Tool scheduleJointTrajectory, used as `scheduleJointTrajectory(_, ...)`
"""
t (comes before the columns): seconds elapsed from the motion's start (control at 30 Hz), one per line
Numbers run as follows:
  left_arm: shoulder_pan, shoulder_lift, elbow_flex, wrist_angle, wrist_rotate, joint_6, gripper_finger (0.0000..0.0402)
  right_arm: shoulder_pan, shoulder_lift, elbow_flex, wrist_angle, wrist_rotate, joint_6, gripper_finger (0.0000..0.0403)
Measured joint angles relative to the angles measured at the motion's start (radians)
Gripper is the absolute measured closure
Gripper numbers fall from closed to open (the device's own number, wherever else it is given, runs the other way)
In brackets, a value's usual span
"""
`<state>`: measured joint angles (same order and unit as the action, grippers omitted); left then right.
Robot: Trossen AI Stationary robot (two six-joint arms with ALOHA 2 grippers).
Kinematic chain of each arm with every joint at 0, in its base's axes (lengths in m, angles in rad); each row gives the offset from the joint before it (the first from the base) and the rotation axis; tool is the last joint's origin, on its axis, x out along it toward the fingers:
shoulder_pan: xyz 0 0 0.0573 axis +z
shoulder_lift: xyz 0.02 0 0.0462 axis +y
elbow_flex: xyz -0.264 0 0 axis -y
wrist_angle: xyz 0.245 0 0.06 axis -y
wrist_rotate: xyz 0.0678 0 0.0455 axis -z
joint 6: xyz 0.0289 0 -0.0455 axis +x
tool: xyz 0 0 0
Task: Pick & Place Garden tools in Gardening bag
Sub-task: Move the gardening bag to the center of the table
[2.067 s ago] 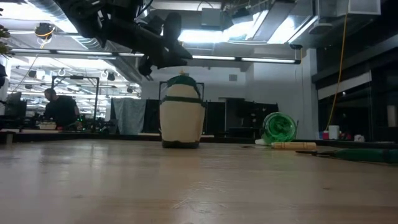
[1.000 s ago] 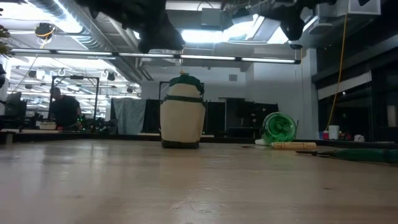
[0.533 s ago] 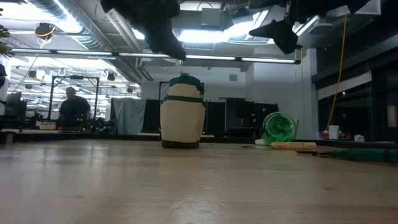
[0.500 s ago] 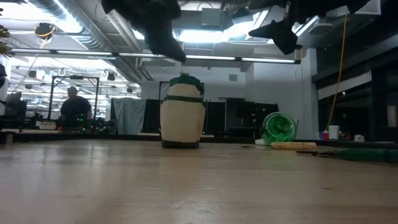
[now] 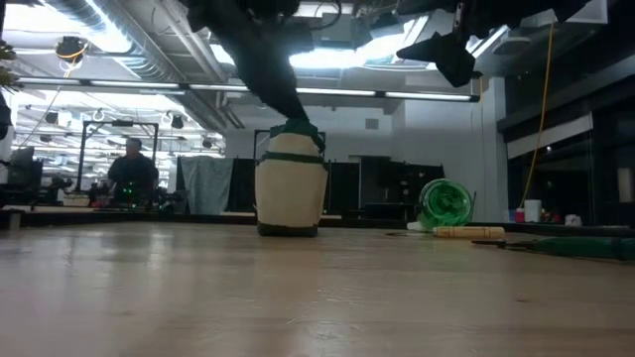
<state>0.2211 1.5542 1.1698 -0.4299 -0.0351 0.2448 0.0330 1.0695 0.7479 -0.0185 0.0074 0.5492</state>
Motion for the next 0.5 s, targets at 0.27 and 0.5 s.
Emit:
scheduleJointTrajectory(0.27, 0.006, 0.008, 0.009, -0.088, -0.089, 0.005, 0.0283, 0.000, 0.000, 0.000, 0.000, 0.000, 0.045, 0.0135)
scheduleJointTrajectory(0.5, 0.009, 0.002, 0.009, -0.144, -0.092, -0.022, 0.0368, 0.000, 0.000, 0.000, 0.000, 0.000, 0.045, 0.0135)
